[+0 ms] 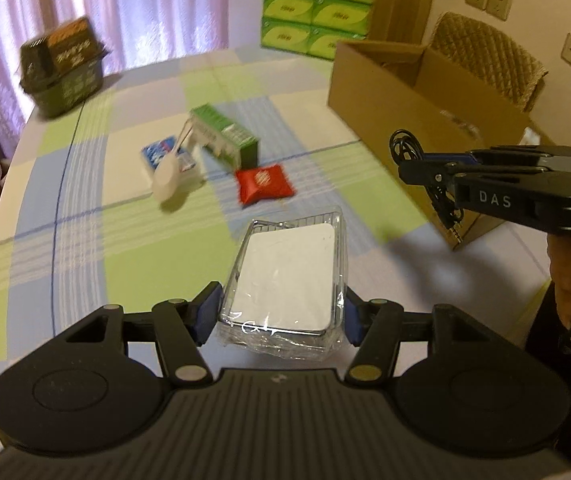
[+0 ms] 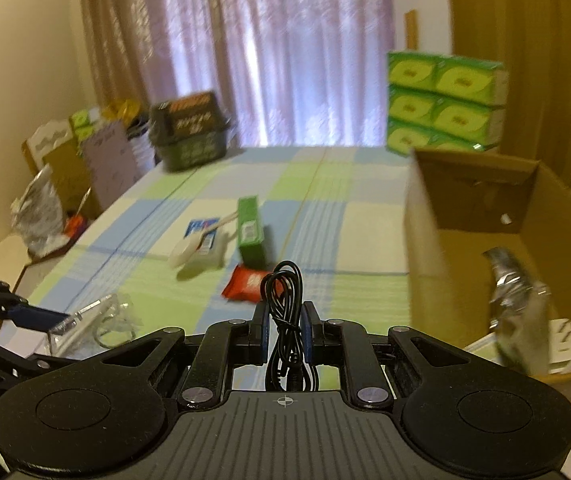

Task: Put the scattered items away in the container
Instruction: 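Carry the clear box and black cable over the cardboard box with both tools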

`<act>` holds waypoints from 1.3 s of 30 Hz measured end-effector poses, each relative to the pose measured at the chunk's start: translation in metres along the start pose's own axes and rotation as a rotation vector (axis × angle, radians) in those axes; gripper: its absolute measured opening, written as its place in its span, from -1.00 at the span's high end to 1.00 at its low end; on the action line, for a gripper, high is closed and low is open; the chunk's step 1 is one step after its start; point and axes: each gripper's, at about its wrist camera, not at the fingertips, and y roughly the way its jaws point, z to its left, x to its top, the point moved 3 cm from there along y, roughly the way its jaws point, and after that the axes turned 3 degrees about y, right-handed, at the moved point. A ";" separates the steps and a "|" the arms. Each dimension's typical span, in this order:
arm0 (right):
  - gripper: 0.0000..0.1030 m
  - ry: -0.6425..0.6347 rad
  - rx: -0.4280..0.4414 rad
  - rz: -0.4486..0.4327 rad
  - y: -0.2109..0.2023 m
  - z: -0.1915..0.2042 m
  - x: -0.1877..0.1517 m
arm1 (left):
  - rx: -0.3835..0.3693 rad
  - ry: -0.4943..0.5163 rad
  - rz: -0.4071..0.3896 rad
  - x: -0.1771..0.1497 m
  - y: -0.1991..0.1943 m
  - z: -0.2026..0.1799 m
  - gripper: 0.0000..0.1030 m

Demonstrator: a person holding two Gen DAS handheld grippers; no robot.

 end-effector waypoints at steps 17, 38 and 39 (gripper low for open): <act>0.65 0.122 -0.172 -0.207 -0.081 -0.123 0.080 | -0.167 0.149 -0.112 0.123 0.022 -0.121 -0.07; 0.65 0.117 -0.245 -0.133 -0.068 -0.200 0.057 | -0.226 0.092 -0.069 0.165 0.096 -0.189 -0.07; 0.65 0.118 -0.245 -0.133 -0.068 -0.201 0.056 | -0.226 0.088 -0.068 0.166 0.098 -0.189 -0.07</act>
